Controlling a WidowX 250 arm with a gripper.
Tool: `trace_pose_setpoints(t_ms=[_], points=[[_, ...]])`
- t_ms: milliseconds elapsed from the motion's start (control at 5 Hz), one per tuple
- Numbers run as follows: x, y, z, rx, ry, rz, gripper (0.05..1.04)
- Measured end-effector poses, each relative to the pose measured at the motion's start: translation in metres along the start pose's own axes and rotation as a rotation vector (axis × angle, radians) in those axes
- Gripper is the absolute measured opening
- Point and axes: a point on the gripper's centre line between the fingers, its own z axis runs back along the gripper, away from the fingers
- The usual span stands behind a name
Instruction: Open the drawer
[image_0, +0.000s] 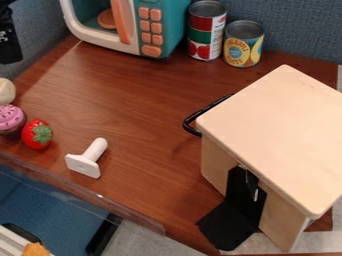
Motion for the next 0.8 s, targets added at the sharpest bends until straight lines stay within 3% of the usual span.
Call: trace_pose_setpoints(t_ms=[200,400,800], points=[[0.001,-0.002,-0.009,-0.033,0.002,0.005,0.999],[0.023,-0.019,-0.019,-0.086,-0.037,0.001,0.999],[0.071,-0.059,-0.044,-0.193,-0.17,0.026,0.999]])
